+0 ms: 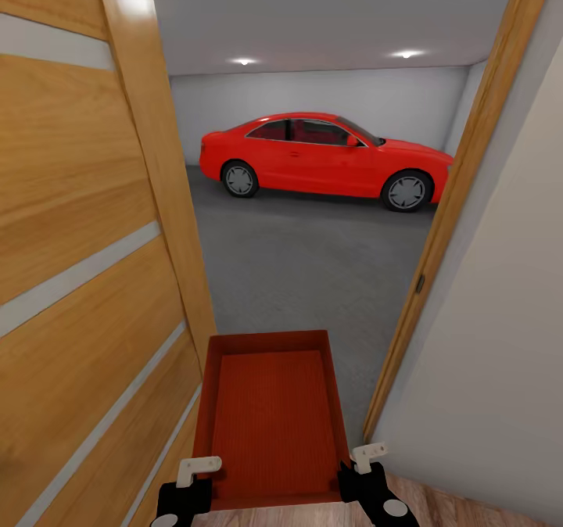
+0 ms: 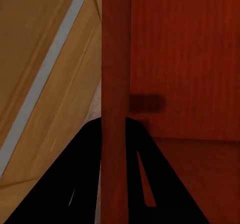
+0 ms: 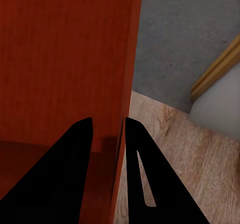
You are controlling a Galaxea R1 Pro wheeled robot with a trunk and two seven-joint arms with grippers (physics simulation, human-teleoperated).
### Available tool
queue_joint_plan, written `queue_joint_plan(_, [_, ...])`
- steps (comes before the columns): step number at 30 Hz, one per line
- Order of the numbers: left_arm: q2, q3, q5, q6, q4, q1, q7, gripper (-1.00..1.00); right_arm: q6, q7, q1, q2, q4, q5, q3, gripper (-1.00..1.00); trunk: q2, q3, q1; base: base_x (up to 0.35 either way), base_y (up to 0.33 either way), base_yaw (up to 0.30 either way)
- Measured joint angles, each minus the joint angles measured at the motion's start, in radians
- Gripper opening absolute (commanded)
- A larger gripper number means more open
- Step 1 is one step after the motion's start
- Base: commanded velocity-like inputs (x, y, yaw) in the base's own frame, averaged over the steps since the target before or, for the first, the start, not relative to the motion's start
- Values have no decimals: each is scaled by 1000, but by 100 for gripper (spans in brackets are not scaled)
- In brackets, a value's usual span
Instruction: Move the two storage containers from the living room to the garage. In the garage, place one container on the floor and stack the other container on top of it (either order is fine).
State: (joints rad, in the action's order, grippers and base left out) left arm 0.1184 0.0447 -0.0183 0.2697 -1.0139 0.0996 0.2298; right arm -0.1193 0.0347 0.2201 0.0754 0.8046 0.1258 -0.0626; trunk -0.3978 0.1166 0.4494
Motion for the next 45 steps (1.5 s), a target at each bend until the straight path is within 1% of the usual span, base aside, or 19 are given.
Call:
queue_joint_plan(8, [1, 0, 0, 1, 0, 0, 1, -100, 0, 0, 0, 0, 0, 0, 0, -100, 0, 0, 0, -112, 122, 0])
queue_joint_plan(19, [0, 0, 0, -1, 0, 0, 0, -100, 0, 0, 0, 0, 0, 0, 0, -100, 0, 0, 0, -13, 13, -7])
queue_joint_plan(45, [1, -1, -2, -1, 0, 0, -1, -100, 1, 0, 0, 0, 0, 0, 0, -100, 0, 0, 0, 0, 0, -250])
